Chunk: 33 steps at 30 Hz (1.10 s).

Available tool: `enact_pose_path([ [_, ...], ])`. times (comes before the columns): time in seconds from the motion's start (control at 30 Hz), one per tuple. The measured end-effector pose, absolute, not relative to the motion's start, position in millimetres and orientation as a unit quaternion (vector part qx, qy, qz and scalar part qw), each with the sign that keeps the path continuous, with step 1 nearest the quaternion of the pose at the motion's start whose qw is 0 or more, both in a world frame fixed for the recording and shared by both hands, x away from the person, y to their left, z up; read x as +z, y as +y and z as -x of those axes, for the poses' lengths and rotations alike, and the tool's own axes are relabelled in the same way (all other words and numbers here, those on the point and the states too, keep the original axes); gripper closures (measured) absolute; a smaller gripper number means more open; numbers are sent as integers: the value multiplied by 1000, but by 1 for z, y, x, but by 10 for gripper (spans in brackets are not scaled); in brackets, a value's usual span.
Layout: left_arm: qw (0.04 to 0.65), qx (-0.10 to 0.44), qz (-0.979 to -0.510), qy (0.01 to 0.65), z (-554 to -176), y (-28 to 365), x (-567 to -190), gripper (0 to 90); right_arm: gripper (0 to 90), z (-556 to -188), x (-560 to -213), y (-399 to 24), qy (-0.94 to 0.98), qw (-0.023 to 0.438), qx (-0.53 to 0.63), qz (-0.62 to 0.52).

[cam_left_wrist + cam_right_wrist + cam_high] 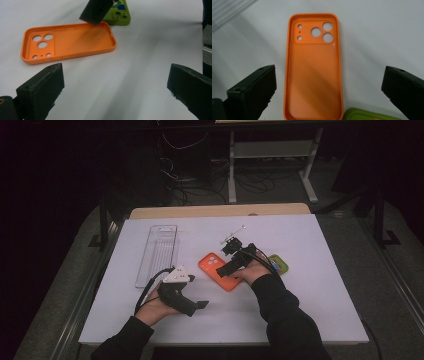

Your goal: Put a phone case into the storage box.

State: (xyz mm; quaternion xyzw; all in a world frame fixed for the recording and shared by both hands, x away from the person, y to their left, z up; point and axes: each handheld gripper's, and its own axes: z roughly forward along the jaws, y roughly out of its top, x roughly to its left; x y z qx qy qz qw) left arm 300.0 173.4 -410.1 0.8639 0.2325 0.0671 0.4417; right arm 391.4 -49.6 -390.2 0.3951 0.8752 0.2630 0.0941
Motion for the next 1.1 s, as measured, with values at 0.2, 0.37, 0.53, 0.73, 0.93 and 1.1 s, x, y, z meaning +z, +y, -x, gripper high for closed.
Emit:
enact_pose_path([
  [0.2, 441, 67, -864, 233, -300, 173, -410, 2, 0, -391, -406, -42, 882, 82, 238, -398],
  [0.37, 442, 67, -864, 232, -300, 174, -410, 2, 0, -391, -416, -39, 887, 75, 223, -397],
  [0.53, 442, 67, -864, 232, -300, 174, -410, 2, 0, -392, -427, -37, 894, 67, 205, -393],
  [0.73, 442, 67, -864, 231, -300, 174, -410, 2, 30, -392, -430, -34, 898, 60, 197, -389],
  [0.93, 441, 67, -864, 231, -300, 174, -410, 2, 49, -391, -432, -33, 901, 51, 192, -385],
  [1.1, 442, 66, -864, 232, -300, 174, -410, 2, 84, -388, -434, -31, 904, 56, 184, -381],
])
